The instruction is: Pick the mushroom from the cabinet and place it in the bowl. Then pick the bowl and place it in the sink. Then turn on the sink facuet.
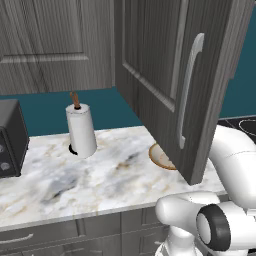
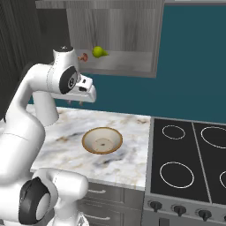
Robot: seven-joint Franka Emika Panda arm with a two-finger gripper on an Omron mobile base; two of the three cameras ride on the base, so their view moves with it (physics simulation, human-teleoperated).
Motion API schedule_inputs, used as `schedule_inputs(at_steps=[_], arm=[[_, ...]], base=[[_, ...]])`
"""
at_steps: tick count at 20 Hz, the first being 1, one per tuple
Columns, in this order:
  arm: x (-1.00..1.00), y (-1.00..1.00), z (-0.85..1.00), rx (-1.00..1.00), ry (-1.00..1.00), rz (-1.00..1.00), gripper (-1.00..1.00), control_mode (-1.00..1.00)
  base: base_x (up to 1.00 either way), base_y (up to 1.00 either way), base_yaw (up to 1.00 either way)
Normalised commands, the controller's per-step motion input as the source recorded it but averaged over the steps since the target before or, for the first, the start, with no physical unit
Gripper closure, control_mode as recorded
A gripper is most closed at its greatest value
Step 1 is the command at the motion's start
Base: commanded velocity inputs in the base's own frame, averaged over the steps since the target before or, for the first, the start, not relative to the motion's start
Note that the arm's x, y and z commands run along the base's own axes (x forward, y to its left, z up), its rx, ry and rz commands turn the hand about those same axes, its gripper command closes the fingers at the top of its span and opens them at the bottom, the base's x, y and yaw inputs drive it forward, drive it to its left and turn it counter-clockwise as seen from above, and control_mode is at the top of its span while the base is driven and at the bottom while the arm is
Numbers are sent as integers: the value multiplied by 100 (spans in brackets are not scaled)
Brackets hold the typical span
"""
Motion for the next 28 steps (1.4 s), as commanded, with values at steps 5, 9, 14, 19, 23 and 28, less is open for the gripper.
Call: schedule_inputs(at_steps=[5,9,14,19,23,28], arm=[[-22,0,3,-2,-8,0,-100,-100],[-40,1,30,-5,-31,2,-100,-100],[-11,0,57,0,-21,1,-100,-100],[18,0,93,7,-1,-1,-100,-100],[37,-1,88,13,0,-4,-100,-100],[82,14,27,4,3,-1,-100,-100]], base=[[0,0,0],[0,0,0],[0,0,0],[0,0,0],[0,0,0],[0,0,0]])
